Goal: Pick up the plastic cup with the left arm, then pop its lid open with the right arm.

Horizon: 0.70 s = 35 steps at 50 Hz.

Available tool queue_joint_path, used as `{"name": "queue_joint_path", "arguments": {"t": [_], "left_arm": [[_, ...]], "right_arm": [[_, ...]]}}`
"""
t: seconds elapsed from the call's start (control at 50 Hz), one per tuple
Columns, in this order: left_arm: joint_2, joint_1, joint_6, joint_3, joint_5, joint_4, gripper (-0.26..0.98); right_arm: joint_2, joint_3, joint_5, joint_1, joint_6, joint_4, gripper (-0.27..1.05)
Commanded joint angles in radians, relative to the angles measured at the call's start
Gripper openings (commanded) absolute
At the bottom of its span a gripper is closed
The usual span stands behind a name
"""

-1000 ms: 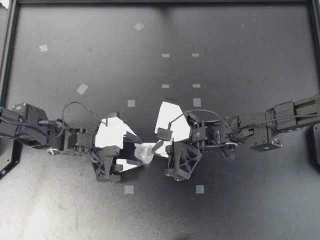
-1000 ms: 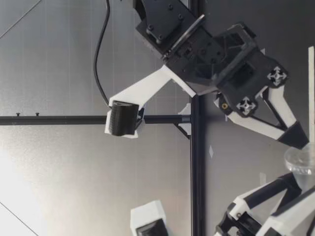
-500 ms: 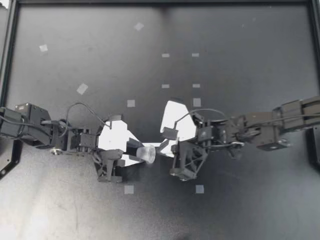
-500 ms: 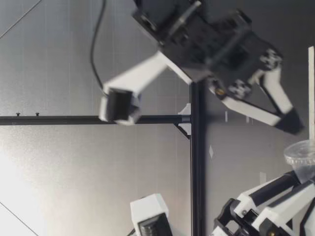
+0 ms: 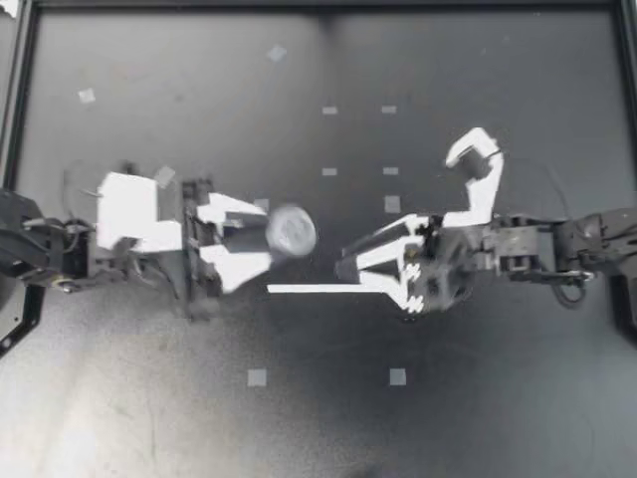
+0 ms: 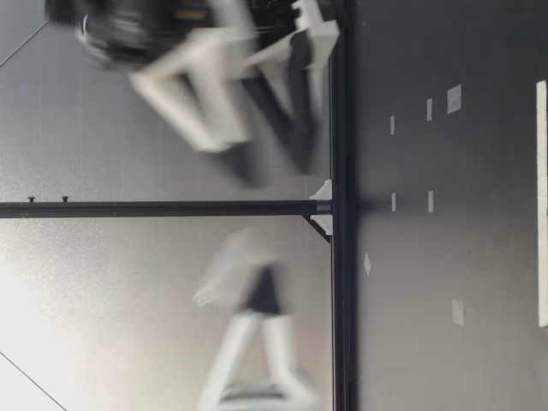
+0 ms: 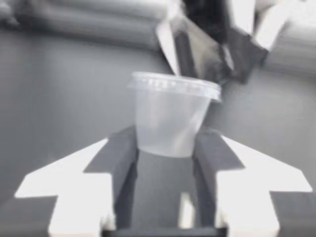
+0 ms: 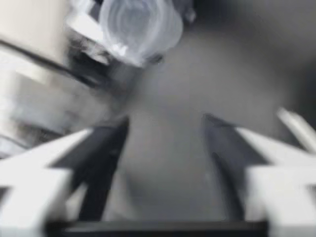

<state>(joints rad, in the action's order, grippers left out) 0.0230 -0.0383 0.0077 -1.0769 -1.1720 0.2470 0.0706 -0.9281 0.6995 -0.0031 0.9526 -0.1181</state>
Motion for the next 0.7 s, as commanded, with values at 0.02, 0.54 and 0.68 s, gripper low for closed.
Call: {"name": "queue_joint_path", "arguments": {"t": [0.02,0.54,0.68], "left_arm": [[0.009,0.002,-0.009,-0.017,-0.199,0.014,0.12],[0.048,-0.029,0.009,0.048,-0.107,-0.008,0.12],[0.048,-0.029,0.009,0.048,-0.107,-0.011,0.12]], "right_arm": [[-0.026,-0.023,0.314,-0.006,0.153,0.000,0.74],[-0.155,0.069,0.472,-0.072,0.295,0.123,0.72],[-0.166,0.095,0.439,-0.075,0.299,0.147,0.72]]}}
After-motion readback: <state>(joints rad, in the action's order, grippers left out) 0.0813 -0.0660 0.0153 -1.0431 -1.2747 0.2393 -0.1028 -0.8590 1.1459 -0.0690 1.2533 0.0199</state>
